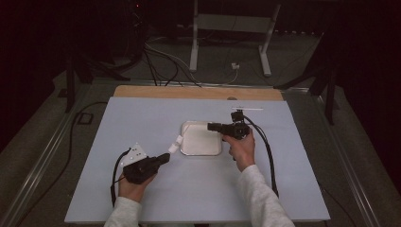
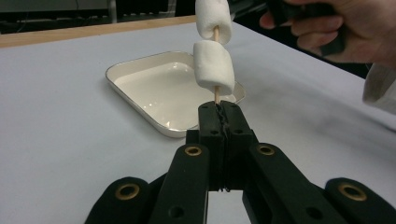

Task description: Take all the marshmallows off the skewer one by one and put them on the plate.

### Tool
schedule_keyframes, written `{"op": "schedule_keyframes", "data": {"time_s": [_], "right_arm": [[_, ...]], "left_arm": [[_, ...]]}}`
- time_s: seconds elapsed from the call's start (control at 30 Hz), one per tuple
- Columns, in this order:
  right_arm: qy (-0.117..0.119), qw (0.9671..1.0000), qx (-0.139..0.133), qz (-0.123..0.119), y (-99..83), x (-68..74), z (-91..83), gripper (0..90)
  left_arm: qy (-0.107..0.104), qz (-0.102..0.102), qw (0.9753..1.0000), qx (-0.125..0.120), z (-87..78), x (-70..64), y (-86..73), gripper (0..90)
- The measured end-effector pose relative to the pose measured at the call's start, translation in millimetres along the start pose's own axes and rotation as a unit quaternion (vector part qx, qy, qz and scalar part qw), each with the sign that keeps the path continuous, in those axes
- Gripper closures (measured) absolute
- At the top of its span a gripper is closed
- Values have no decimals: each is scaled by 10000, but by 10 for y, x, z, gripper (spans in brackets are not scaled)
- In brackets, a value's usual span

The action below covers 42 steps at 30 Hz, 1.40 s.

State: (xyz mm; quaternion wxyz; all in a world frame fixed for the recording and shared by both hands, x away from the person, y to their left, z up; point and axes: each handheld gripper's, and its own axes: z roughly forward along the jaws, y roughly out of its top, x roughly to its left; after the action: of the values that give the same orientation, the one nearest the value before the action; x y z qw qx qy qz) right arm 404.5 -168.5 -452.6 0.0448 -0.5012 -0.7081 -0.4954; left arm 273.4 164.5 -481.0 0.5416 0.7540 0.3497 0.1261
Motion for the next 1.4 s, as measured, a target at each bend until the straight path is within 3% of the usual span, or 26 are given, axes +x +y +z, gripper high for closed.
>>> {"op": "schedule_keyframes", "data": {"time_s": [0.3, 0.33, 0.5, 0.67, 0.73, 0.8, 1.1, 1.4], "right_arm": [[-206, 9997, 132, 94, -74, -62, 121, 541], [-211, 9996, 126, 129, -82, -67, 121, 478], [51, 9998, 75, 202, -77, -57, 100, 311], [225, 9997, -72, 41, -70, 11, 45, 142], [230, 9997, -115, 9, -69, 31, 26, 128], [278, 9994, -180, -74, -62, 90, -15, 24], [544, 9981, -238, -149, -68, 183, -67, 0], [778, 9964, -73, -317, -116, 339, -27, 1]], "left_arm": [[32, -32, 10000, 11, 7, 12, -2, 900], [36, -44, 10000, 4, 10, 13, -2, 900], [51, -63, 10000, 1, 25, 18, -3, 900], [63, -72, 10000, 5, 40, 12, -1, 900], [68, -72, 10000, 8, 44, 11, 0, 900], [66, -75, 9999, 9, 53, 8, 1, 900], [38, -70, 10000, 5, 94, -15, 17, 900], [8, -49, 10000, 3, 134, -51, 37, 900]]}}
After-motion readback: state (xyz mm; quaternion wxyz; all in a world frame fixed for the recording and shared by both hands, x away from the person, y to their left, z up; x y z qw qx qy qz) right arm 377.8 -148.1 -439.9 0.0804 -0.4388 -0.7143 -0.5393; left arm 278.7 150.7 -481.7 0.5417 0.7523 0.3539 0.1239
